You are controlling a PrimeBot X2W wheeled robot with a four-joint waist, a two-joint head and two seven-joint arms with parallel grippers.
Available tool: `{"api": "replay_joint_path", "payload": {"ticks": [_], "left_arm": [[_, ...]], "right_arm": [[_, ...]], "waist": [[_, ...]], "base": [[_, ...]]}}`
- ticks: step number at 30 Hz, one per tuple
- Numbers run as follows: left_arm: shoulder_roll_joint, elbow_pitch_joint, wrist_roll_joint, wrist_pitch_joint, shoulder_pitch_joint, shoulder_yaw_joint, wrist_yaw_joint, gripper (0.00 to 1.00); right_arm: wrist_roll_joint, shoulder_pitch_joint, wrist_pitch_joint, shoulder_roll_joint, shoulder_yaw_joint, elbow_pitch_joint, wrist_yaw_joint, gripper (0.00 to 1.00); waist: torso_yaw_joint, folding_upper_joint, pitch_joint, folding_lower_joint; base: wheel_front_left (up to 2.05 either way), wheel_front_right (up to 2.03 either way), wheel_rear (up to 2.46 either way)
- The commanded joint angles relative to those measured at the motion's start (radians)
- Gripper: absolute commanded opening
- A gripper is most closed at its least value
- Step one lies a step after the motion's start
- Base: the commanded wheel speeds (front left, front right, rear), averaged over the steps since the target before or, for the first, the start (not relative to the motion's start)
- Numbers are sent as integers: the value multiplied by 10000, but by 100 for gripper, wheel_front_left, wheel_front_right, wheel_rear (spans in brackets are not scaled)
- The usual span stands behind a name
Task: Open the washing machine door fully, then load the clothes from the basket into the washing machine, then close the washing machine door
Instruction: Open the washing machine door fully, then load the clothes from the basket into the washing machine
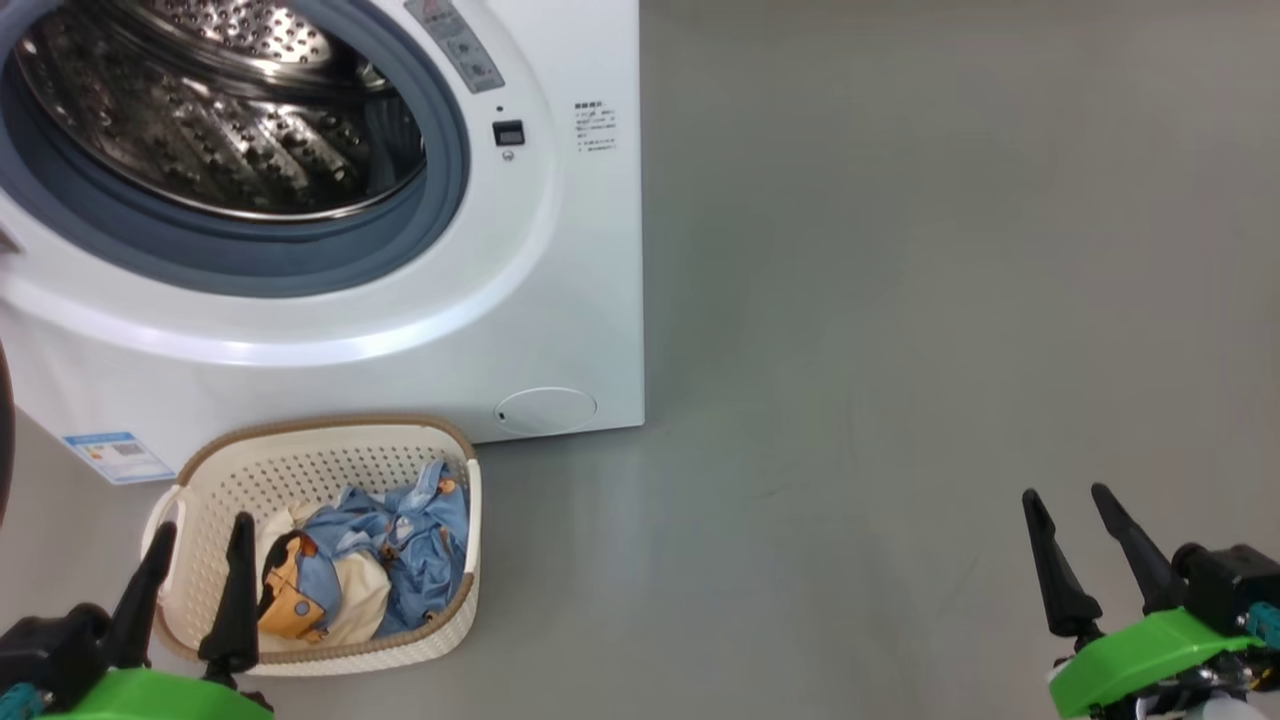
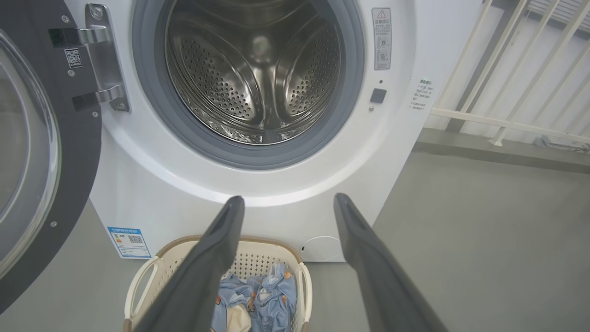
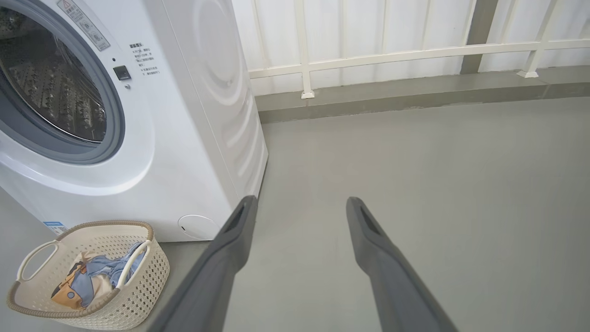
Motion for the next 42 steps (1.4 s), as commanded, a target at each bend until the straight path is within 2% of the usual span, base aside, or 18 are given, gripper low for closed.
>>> {"api": "replay_joint_path", "payload": {"ticks": [1, 20, 34, 42], "left_arm": [[333, -251, -107, -63, -72, 422, -15, 100], [405, -322, -395, -63, -119, 405, -15, 100], [569, -431, -458, -63, -366, 343, -15, 100], [319, -407, -323, -63, -294, 419, -15, 100]], "right_arm": [[102, 148, -122, -184, 174, -252, 17, 100], [7, 137, -122, -54, 103, -349, 17, 100], [-26, -98, -122, 49, 189, -403, 17, 100], [-21, -77, -122, 118, 239, -396, 17, 100]], "waist": [[-71, 0, -97, 0], [110, 0, 16, 0], [116, 0, 326, 0], [92, 0, 319, 0]], "base": [[0, 0, 0], [3, -12, 8], [60, -212, 152], [59, -135, 76]]}}
